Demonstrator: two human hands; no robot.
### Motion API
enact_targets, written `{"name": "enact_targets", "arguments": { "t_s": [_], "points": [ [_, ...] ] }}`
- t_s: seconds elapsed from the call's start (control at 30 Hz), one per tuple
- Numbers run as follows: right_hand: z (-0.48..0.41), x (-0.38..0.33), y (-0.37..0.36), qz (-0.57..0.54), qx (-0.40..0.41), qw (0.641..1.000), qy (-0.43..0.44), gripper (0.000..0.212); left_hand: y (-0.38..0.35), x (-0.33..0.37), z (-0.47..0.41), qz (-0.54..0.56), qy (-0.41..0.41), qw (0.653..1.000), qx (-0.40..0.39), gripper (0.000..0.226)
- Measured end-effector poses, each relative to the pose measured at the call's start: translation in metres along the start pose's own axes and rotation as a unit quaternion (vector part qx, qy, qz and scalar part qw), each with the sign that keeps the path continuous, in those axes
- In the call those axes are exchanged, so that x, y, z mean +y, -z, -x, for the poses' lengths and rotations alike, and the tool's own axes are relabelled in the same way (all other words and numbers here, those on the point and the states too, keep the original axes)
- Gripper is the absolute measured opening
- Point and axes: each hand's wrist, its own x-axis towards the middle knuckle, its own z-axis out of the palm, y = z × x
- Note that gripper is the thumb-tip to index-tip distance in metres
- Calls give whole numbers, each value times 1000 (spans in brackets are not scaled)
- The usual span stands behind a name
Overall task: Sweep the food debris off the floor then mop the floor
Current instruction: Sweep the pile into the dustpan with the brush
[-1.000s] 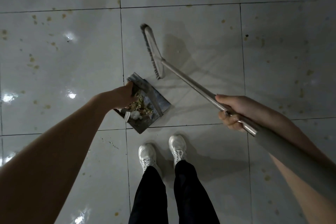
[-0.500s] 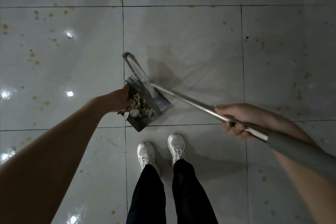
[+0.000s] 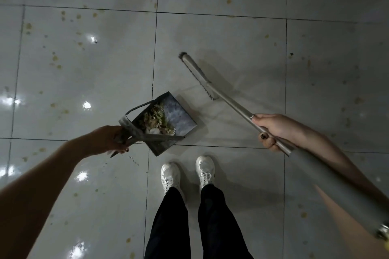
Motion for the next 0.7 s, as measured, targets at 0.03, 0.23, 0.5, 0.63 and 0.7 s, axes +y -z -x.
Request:
{"name": "enact_targets", "arguments": {
  "t_s": [0.03,0.23,0.5,0.63,0.7],
  "points": [
    [-1,0,-4,11,3,1000,0,15,-2,0,3,6,-2,1000,-3,27],
    [1,-5,-38,43,14,999,0,27,-12,3,28,68,-6,998,-1,24],
    [11,-5,-66,100,17,995,-1,38,-41,-31,59,105,18,993,53,24],
    [22,-8,-89,189,1,982,23,37,-71,-52,76,100,43,990,93,26],
    [27,-11,-106,218,-11,976,21,38,-86,-61,85,116,50,987,104,18]
  ]
}}
